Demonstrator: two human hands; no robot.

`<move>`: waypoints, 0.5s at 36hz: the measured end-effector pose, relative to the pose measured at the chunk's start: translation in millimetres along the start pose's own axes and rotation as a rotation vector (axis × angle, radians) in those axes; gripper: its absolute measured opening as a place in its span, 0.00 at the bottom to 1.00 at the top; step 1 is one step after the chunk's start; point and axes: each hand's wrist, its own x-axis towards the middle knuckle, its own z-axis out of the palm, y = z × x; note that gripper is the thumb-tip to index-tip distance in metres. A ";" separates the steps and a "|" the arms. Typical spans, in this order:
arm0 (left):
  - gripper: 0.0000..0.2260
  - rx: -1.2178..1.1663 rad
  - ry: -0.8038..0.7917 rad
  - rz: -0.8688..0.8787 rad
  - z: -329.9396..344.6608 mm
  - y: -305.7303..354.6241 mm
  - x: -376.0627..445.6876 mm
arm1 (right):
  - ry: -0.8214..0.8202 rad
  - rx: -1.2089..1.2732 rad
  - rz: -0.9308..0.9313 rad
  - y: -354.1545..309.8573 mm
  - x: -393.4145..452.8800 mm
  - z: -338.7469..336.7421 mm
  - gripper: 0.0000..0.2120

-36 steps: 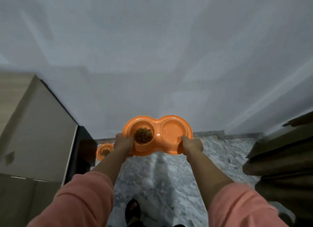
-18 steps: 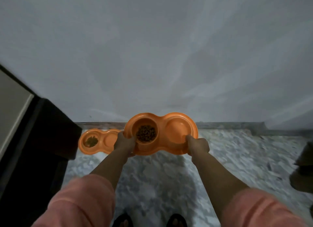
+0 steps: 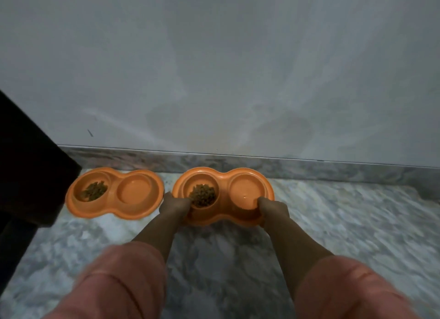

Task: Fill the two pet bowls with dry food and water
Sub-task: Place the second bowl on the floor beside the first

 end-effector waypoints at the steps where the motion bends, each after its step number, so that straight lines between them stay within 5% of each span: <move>1: 0.38 0.005 0.022 -0.011 1.4 -2.5 6.3 | -0.002 -0.007 -0.002 0.7 5.7 5.3 0.26; 13: 0.20 0.044 0.061 -0.075 1.1 -22.2 43.9 | -0.025 -0.042 0.053 7.6 32.1 51.7 0.25; 18: 0.30 0.147 0.133 -0.044 2.5 -18.5 45.6 | -0.007 -0.090 0.024 11.8 41.2 60.4 0.23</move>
